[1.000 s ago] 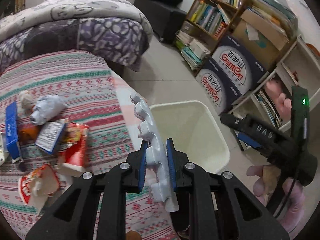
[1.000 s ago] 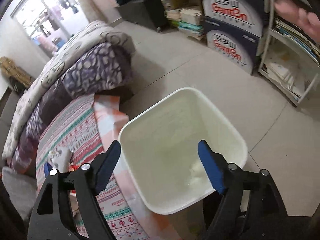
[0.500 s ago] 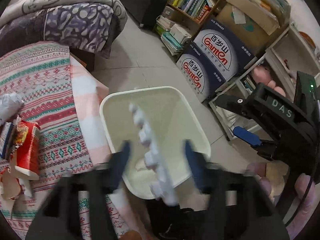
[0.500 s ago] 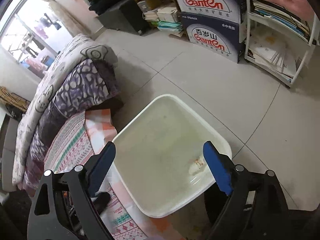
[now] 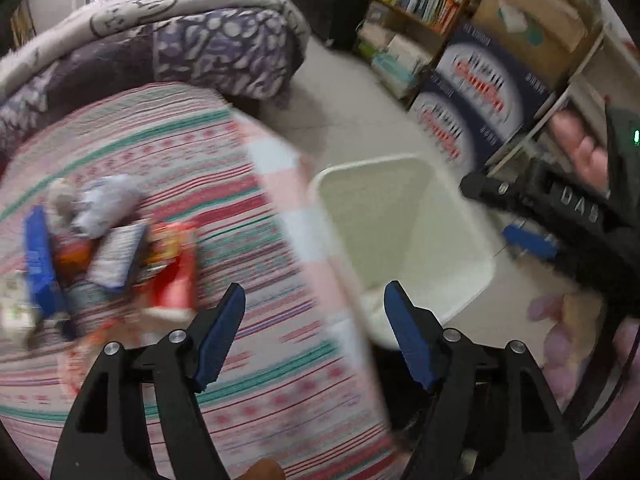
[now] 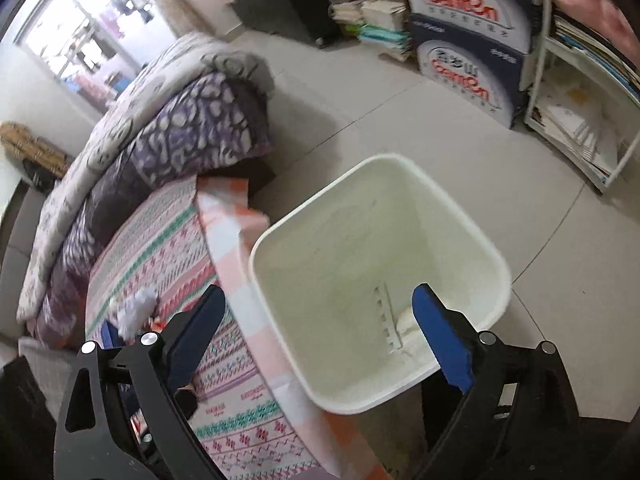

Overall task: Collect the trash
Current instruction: 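Move the left tool back over the table toward the red-white wrapper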

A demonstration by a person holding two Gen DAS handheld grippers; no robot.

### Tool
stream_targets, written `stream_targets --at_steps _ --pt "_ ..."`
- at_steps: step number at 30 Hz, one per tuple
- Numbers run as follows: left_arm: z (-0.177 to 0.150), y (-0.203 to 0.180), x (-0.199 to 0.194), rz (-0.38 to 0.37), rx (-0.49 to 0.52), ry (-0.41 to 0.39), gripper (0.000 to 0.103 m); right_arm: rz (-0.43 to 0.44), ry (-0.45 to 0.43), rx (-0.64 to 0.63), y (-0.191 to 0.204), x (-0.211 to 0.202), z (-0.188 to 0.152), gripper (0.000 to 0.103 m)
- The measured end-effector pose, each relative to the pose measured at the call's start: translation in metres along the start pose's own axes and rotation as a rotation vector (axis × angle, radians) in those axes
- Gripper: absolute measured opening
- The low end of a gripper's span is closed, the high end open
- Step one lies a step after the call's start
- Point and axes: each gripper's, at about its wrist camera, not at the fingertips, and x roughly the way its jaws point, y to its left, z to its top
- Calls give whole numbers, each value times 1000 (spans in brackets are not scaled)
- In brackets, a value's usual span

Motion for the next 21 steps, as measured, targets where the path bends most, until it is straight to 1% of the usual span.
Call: stream_targets --at_steps 1,4,7,8,10,12,13,16,18,20,21 --pt "-4 6 -2 22 18 15 71 0 10 -9 4 2 -3 91" --pt "-19 33 -6 102 83 102 72 -5 41 -39 17 11 -11 92" --pt "-34 53 -4 161 132 155 72 -8 66 -82 30 19 -20 92" --pt "-40 63 0 199 154 174 72 -11 72 -99 35 22 -23 92" --pt "-49 74 7 235 178 203 72 -18 83 -134 46 27 -29 92" --pt "-59 85 19 295 214 241 72 -17 100 -169 57 33 -35 92" --pt "-62 89 25 327 232 252 72 -15 109 -182 62 35 -37 92" --pt "-69 101 33 366 252 272 72 -13 129 -221 77 43 -46 93" --pt "-72 107 36 397 262 270 72 -10 140 -242 87 48 -51 93" --pt "-75 115 35 411 255 262 71 -8 150 -254 95 51 -55 93" --pt "-76 122 35 418 238 253 60 -7 157 -258 98 53 -58 94"
